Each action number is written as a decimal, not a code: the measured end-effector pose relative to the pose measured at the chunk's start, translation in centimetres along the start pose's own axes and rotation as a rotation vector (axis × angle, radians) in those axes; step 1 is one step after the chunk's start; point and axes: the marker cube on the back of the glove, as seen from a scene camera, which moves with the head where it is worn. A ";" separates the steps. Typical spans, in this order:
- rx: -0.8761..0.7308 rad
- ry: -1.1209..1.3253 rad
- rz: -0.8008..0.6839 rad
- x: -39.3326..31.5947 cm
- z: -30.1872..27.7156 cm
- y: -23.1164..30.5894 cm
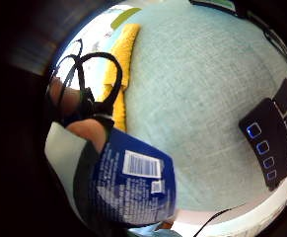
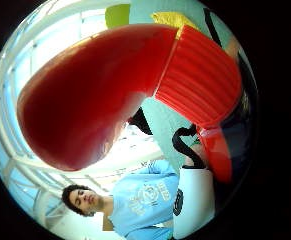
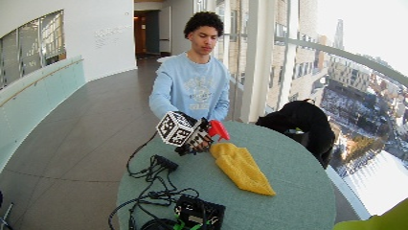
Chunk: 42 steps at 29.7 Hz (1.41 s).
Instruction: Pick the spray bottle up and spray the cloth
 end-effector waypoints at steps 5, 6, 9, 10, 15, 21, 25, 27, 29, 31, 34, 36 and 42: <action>0.007 -0.009 -0.009 -0.2 0.0 0.0; 0.011 -0.012 -0.014 -0.3 0.1 0.0; 0.036 -0.030 -0.046 -1.0 0.3 0.2; 0.047 -0.038 -0.063 -1.4 0.4 0.3; 0.119 -0.109 -0.186 -4.4 1.4 1.2; 0.190 -0.251 -0.354 -8.6 3.5 1.4; 0.192 -0.359 -0.446 -11.9 6.3 0.8; 0.194 -0.399 -0.485 -13.5 7.9 0.3; 0.198 -0.433 -0.516 -14.9 9.4 -0.4; 0.197 -0.462 -0.534 -16.0 11.0 -1.0; 0.184 -0.482 -0.560 -17.4 13.3 -1.8; 0.170 -0.478 -0.584 -18.3 15.1 -2.4; 0.124 -0.474 -0.627 -20.5 20.5 -4.0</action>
